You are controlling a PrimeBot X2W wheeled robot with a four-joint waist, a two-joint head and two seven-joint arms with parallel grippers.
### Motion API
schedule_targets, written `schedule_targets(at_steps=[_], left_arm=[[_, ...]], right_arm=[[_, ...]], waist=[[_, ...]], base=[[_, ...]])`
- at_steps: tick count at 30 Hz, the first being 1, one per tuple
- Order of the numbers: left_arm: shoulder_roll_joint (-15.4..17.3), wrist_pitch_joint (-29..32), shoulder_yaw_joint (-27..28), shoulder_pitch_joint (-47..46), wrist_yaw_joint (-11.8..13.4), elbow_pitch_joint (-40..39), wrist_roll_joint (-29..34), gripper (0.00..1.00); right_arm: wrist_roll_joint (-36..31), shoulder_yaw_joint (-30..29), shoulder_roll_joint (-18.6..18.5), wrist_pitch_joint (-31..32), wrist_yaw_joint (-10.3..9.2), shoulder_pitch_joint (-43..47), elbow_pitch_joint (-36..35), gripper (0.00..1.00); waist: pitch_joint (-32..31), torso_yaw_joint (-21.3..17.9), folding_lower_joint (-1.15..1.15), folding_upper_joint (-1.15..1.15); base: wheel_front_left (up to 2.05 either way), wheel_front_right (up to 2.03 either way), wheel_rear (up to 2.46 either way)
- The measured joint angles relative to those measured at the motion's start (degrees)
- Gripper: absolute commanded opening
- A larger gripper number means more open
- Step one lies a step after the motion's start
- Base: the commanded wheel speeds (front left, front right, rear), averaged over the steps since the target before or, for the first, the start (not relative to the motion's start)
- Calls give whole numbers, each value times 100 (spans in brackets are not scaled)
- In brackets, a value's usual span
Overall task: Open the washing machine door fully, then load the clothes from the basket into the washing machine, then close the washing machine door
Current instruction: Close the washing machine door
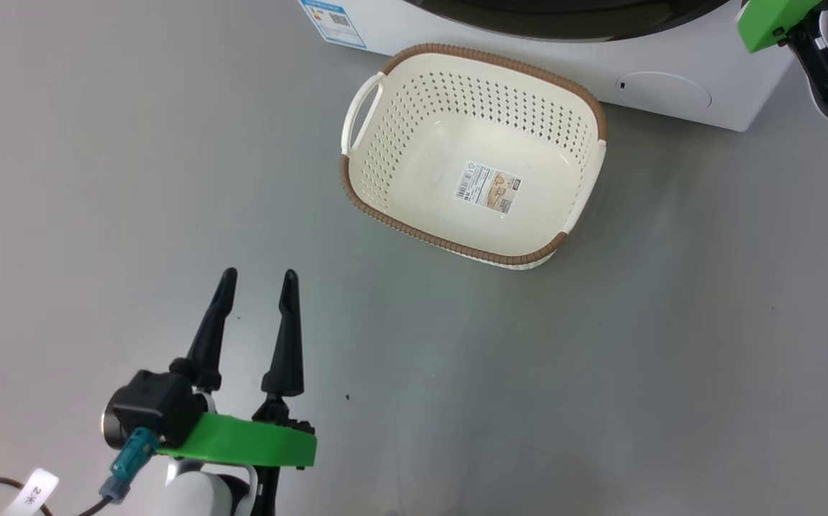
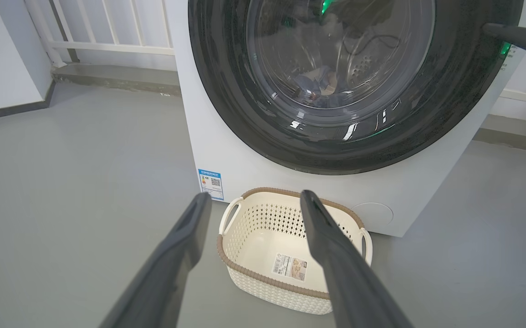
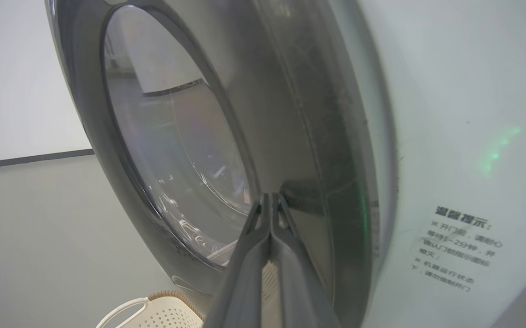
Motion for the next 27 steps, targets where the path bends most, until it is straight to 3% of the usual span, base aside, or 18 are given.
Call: schedule_targets(at_steps=[10,18,27], left_arm=[[-1,0,-14,-4,18,1,-1,100],[0,0,58,-3,18,2,81,100],[0,0,253,-1,-7,48,291,100]], right_arm=[[103,527,-64,-68,-1,-79,35,0],[476,905,-166,-78,-1,318,-788,0],[739,510,-338,-118,-1,1391,-1833,0]], waist=[[-29,-40,0,0],[-113,-209,0,0],[-298,-497,0,0]], base=[[0,0,0],[0,0,0],[0,0,0]])
